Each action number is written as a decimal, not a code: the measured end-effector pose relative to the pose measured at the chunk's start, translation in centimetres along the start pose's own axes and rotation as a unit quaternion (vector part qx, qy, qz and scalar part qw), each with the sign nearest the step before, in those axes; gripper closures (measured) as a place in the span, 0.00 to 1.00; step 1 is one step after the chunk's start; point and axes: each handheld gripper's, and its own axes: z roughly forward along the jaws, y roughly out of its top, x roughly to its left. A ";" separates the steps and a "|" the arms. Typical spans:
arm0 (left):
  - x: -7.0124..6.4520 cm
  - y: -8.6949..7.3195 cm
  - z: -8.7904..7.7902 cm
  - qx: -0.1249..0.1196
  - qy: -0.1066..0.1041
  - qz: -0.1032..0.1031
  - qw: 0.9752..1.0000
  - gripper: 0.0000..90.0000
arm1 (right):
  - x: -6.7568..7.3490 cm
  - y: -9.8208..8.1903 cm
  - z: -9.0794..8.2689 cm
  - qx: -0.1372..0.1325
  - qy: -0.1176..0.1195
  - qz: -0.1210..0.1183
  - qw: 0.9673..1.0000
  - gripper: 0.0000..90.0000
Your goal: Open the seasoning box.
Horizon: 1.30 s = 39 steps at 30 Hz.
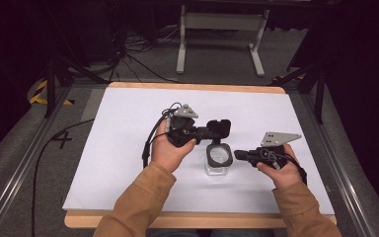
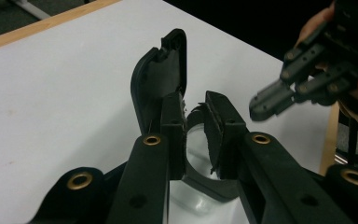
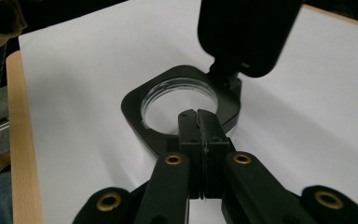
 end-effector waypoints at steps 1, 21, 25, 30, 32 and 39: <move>-0.1 -0.1 -0.5 0.001 0.002 0.004 1.000 0.85 | -0.2 0.1 -0.2 -0.001 -0.001 0.000 1.000 1.00; 0.5 -4.0 -6.6 0.025 0.069 -0.009 0.997 0.68 | -3.2 0.0 -4.4 0.005 -0.043 0.038 0.998 0.89; 1.3 -5.2 -7.4 0.036 0.083 -0.025 0.996 0.69 | -3.7 -0.3 -4.9 0.014 -0.058 0.041 0.997 0.85; 2.6 -7.3 -8.0 0.053 0.103 -0.047 0.992 0.68 | -4.5 -1.0 -5.5 0.026 -0.080 0.044 0.996 0.79; 3.4 -8.2 -8.1 0.050 0.102 -0.059 0.992 0.67 | -4.8 -1.2 -5.7 0.028 -0.086 0.048 0.995 0.77; 5.5 -10.3 -8.2 0.058 0.101 -0.077 0.990 0.59 | -6.0 -2.3 -5.6 0.047 -0.109 0.041 0.992 0.64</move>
